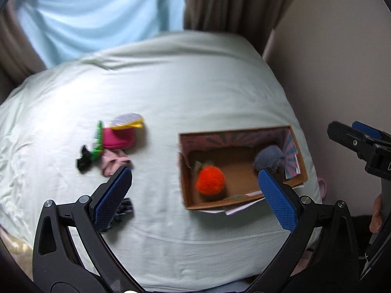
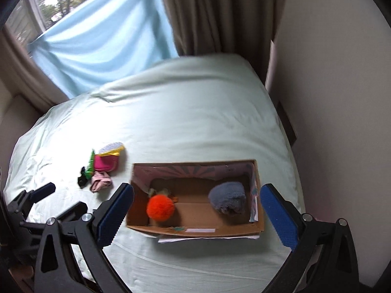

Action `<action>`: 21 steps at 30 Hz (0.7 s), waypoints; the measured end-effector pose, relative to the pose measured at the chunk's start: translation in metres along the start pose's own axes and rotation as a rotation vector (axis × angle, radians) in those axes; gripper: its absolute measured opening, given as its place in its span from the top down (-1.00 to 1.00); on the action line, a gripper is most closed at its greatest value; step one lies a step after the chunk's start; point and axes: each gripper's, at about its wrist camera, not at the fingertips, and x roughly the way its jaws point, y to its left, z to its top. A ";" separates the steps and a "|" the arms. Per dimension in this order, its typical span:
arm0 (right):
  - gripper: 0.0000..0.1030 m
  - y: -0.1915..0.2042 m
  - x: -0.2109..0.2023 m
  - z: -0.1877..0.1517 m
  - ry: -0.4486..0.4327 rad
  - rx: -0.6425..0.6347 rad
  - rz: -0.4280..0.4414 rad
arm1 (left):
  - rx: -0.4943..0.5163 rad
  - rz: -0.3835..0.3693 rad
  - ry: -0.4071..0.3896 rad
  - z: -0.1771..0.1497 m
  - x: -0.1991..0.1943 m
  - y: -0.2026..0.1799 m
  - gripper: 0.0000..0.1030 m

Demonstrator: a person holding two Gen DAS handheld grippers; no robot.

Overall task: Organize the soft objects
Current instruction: 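Withdraw both tools from the box toward the remaining pile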

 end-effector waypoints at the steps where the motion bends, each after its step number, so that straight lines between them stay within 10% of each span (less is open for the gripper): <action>1: -1.00 0.007 -0.007 0.000 -0.013 -0.013 0.005 | -0.008 0.011 -0.017 -0.001 -0.010 0.007 -0.99; 21: -1.00 0.154 -0.060 -0.016 -0.171 -0.121 0.142 | -0.158 0.110 -0.191 -0.039 -0.107 0.179 -0.99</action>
